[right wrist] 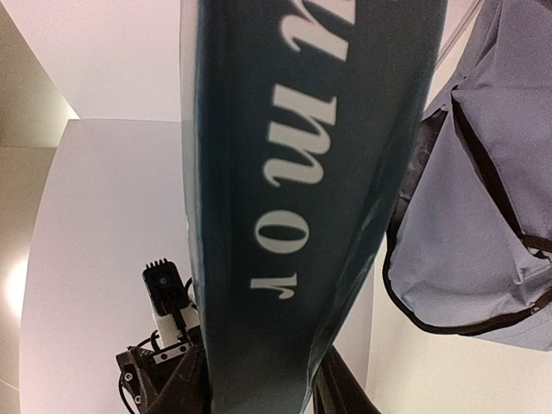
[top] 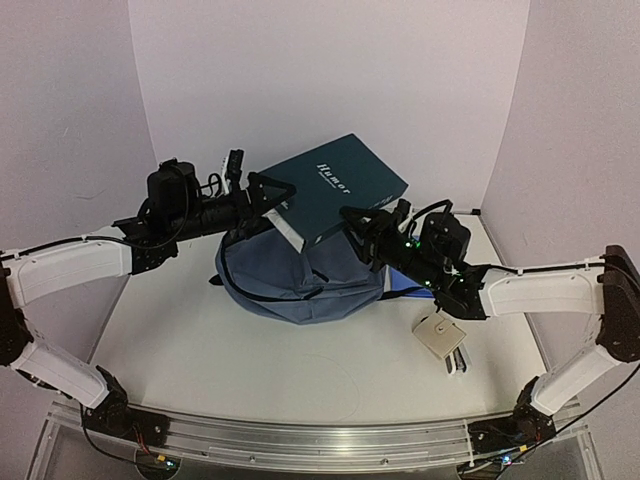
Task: Pack the student bag
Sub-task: Pick up the book from the center of the board.
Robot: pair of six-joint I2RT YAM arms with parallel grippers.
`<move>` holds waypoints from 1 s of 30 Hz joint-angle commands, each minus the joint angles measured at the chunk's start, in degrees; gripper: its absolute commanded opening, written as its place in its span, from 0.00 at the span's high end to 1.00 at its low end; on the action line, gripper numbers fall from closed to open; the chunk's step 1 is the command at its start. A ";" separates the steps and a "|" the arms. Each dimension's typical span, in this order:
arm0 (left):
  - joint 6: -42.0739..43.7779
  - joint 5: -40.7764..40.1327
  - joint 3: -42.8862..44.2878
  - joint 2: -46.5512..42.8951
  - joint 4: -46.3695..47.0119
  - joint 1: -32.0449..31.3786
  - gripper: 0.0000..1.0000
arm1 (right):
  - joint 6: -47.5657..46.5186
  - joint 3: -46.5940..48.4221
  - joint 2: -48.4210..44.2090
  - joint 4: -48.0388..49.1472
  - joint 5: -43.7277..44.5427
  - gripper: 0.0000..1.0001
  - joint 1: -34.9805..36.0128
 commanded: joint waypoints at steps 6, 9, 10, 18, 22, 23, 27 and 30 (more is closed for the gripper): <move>-3.11 -2.46 2.36 1.59 5.30 -0.29 0.23 | -0.51 3.60 1.24 8.96 1.68 0.67 2.46; -3.82 -3.45 1.91 1.27 5.95 -0.29 0.38 | -0.62 3.45 1.50 9.05 2.25 0.66 2.86; -4.13 -4.02 1.62 1.04 6.09 -0.29 0.43 | -0.77 3.31 1.45 9.05 2.52 0.66 2.95; -6.71 -6.24 -0.10 -0.35 7.39 -0.30 0.64 | -2.29 1.61 0.56 7.63 4.82 0.54 3.08; -7.26 -7.87 -0.07 -0.74 6.33 -0.29 0.71 | -4.12 0.64 -0.80 5.41 6.36 0.43 3.11; -7.39 -8.46 -0.03 -0.92 5.78 -0.28 0.72 | -4.68 0.26 -1.39 4.67 6.91 0.40 3.13; -6.63 -10.16 1.11 -2.01 2.26 0.68 0.74 | -8.39 -1.55 -5.65 -1.41 11.22 0.23 3.36; -5.04 -10.15 2.38 -3.26 -1.58 3.50 0.75 | -13.12 -2.27 -9.64 -9.41 16.80 0.15 4.04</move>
